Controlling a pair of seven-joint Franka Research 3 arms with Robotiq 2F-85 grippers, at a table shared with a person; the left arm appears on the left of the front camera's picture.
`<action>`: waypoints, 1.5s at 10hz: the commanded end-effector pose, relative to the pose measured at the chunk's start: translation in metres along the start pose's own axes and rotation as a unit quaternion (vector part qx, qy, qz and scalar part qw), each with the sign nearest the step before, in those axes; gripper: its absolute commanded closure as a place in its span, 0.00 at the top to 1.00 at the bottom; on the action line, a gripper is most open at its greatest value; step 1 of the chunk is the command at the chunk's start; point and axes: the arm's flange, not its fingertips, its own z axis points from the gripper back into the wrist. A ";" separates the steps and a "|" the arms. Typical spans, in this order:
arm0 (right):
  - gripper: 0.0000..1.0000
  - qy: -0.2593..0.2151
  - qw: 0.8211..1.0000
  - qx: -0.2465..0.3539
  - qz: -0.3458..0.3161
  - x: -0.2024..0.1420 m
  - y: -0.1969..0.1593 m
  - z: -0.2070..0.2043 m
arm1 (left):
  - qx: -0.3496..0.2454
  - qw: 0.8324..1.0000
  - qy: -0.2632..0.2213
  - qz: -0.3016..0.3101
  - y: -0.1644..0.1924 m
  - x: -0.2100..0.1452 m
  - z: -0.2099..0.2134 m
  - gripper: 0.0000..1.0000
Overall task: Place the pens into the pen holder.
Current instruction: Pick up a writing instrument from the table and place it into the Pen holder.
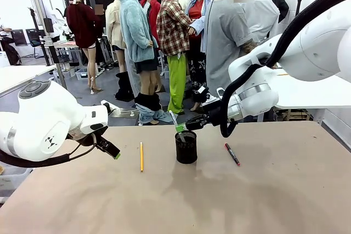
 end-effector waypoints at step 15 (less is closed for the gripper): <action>0.41 0.079 0.975 -0.210 0.001 0.069 0.037 0.102 | 0.000 1.000 -0.001 0.002 0.001 0.000 0.001 1.00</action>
